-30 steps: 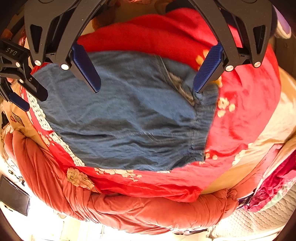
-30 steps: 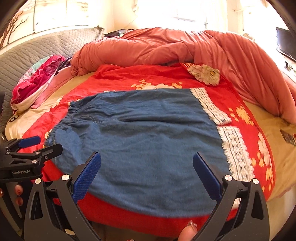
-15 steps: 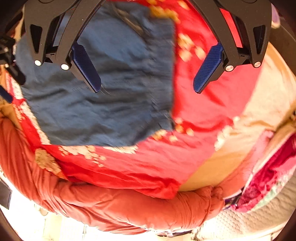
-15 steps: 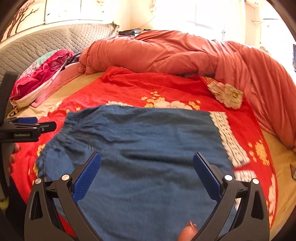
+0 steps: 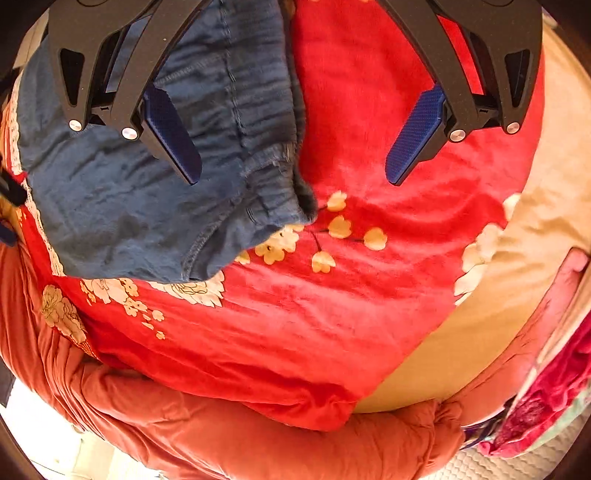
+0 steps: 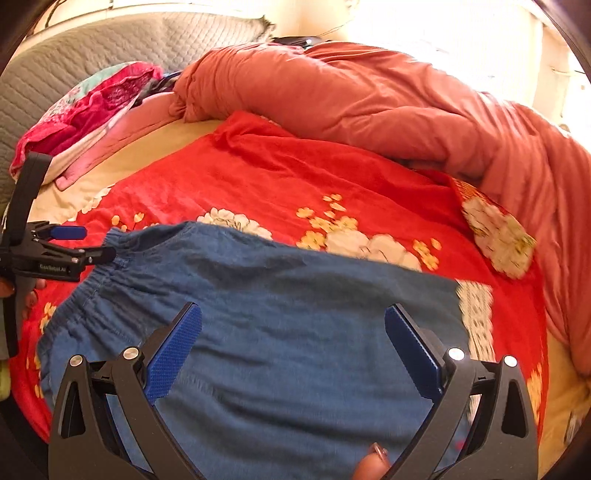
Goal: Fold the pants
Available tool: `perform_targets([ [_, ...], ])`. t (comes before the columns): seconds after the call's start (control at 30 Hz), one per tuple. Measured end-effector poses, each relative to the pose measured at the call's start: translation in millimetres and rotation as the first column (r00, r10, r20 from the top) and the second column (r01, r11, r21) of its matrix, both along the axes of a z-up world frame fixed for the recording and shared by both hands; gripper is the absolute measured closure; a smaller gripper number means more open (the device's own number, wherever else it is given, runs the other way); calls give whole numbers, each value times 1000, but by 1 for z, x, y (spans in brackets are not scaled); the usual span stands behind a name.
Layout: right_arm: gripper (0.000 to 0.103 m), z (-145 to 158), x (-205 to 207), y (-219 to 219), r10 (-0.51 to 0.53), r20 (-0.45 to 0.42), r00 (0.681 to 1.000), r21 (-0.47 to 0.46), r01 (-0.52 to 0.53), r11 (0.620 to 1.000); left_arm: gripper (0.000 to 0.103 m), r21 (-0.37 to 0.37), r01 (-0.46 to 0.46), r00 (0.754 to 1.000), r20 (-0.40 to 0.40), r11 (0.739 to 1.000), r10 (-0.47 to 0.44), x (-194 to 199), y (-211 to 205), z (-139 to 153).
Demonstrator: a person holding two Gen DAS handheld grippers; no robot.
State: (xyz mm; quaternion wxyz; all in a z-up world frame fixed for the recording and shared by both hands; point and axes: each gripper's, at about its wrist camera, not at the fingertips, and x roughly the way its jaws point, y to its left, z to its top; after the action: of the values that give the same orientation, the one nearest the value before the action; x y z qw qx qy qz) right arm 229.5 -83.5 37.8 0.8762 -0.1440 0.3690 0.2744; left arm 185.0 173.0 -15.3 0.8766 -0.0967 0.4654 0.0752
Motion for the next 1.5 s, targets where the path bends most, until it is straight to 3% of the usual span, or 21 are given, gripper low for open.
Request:
perform_targets([
  [0.07,4,-3,15,8,29,-26,999,7,-29,1000,12,16,26,1000,5,1000,-26,6,-1,-3],
  [0.2,4,-11,48,26,63,-59,996,-25,-64,998,34,11,26,1000,-2,1000,-26,20,5,-12],
  [0.33,4,-23,72,43,99,-66,993,-76,-104,992,50,-59,62,998,-25,996,-64,32,10,-24],
  [0.37,4,-25,75,46,108,-67,992,-85,-113,990,57,-60,79,996,-29,995,-81,34,9,-27],
  [0.4,4,-28,80,50,121,-72,990,-95,-128,987,71,-54,90,995,-29,995,-91,36,7,-28],
  [0.5,4,-37,90,61,167,-83,983,-122,-176,977,78,-62,102,995,2,993,-102,33,5,-20],
  [0.8,5,-51,98,93,336,-64,940,-223,-342,913,79,0,147,979,142,989,-146,8,-4,20],
  [0.93,6,-58,93,106,417,-68,906,-250,-421,872,79,39,158,973,163,987,-162,6,-10,27],
  [1.0,14,-64,91,113,444,-69,893,-265,-446,855,79,46,160,972,164,986,-166,6,-11,28],
  [1.07,36,-70,89,120,467,-89,880,-251,-473,844,79,50,160,973,161,986,-166,7,-11,27],
  [1.13,45,-78,85,124,476,-96,874,-254,-484,838,79,49,158,975,150,986,-163,8,-10,24],
  [1.27,80,-79,74,122,469,-94,878,-186,-478,858,79,60,147,978,137,987,-154,6,-8,21],
  [1.37,94,-69,63,110,430,-54,901,-142,-433,890,78,60,130,982,133,990,-136,5,-4,20],
  [1.5,94,-51,52,86,354,-24,935,-42,-355,934,78,59,128,981,142,990,-136,2,-4,23],
])
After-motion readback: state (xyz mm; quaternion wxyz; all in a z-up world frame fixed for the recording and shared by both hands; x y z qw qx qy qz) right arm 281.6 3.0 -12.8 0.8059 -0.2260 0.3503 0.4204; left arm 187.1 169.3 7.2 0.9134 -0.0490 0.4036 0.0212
